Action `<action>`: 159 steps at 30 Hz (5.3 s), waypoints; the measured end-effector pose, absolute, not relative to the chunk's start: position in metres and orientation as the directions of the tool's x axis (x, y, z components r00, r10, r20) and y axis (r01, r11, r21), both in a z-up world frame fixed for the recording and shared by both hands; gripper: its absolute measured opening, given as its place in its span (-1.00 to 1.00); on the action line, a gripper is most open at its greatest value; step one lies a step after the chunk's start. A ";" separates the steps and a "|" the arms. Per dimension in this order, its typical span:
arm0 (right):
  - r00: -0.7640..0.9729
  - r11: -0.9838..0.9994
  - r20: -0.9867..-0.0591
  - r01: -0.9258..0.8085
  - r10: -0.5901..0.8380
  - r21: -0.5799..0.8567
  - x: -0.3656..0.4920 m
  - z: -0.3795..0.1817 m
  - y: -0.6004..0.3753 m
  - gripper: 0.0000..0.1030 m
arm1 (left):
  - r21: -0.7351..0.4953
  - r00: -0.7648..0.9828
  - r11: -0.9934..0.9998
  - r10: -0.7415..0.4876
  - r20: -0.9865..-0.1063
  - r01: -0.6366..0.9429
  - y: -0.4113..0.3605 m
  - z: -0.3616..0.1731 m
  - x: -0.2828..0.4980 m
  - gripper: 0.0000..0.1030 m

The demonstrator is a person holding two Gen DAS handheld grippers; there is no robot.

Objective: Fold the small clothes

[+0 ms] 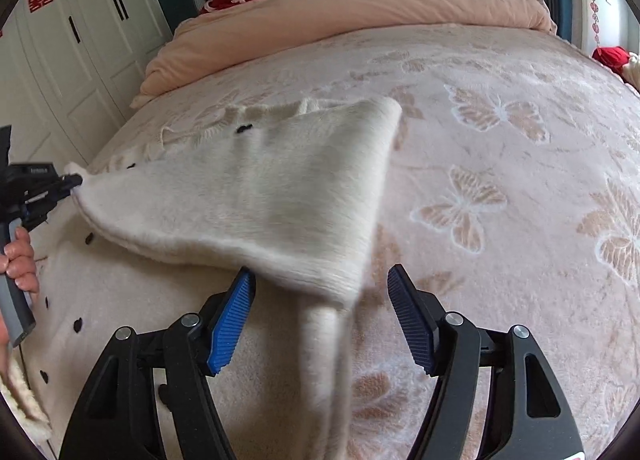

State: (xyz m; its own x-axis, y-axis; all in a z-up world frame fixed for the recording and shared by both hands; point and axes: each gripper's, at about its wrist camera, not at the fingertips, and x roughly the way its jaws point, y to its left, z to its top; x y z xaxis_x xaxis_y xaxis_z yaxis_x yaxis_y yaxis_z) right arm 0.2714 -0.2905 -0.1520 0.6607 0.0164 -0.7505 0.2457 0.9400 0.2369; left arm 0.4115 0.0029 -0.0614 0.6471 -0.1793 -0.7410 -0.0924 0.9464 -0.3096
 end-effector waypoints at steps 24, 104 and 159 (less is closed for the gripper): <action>0.704 0.963 -0.700 0.255 -0.119 0.093 0.212 -0.085 -0.236 0.03 | -0.350 0.699 0.883 -0.034 -0.715 -0.314 0.175 -0.053 0.367 0.32; 0.789 0.853 -0.531 0.016 0.310 0.522 0.385 0.007 -0.195 -0.78 | -0.356 0.775 0.894 -0.017 -0.631 -0.271 0.193 -0.036 0.260 0.47; 0.659 0.883 -0.749 0.310 0.068 0.353 0.165 -0.107 -0.290 -0.18 | -0.399 0.680 0.901 -0.184 -0.710 -0.172 0.138 -0.066 0.277 0.18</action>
